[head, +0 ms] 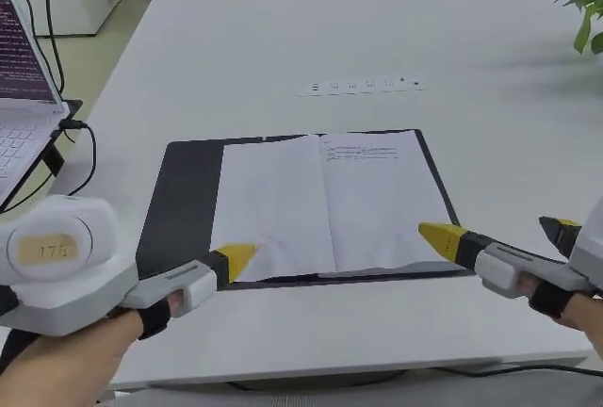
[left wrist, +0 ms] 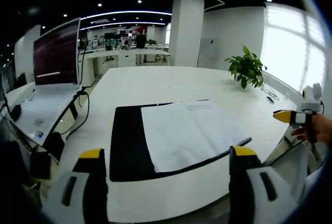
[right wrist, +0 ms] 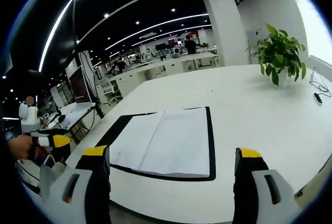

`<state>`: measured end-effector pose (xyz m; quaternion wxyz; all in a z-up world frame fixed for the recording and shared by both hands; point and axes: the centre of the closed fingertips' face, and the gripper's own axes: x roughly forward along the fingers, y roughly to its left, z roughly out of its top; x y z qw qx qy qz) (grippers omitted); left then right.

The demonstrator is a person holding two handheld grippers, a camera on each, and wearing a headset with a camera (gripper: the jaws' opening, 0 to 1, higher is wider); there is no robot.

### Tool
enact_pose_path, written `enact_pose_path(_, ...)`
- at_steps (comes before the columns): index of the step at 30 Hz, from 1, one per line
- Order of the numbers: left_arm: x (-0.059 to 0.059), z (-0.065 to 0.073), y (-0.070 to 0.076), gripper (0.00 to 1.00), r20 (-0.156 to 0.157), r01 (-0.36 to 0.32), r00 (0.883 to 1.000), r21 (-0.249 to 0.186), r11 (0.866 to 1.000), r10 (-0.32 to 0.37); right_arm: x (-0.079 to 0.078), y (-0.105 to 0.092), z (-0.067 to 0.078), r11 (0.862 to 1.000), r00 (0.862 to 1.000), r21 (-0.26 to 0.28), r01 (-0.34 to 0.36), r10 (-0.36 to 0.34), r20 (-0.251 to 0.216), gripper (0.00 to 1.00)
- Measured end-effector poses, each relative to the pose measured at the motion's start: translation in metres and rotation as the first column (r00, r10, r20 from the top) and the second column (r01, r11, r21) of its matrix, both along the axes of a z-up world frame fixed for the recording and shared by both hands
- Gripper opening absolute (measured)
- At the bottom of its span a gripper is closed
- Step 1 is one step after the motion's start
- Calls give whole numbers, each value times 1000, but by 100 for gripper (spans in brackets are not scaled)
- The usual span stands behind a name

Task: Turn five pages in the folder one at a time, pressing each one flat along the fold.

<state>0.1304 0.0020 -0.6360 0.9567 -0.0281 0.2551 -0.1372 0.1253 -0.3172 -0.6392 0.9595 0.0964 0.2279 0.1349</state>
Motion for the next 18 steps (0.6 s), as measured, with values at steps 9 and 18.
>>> enact_pose_path(9,5,-3,-4,99,-7,6,1000,-7,1000,-6,-7,-3,-5,1000,1000,21,8,-8,2,100)
enact_pose_path(18,18,-13,-44,94,-29,96,995,-15,995,-97,-17,-14,-9,999,1000,26,20,-20,7,100)
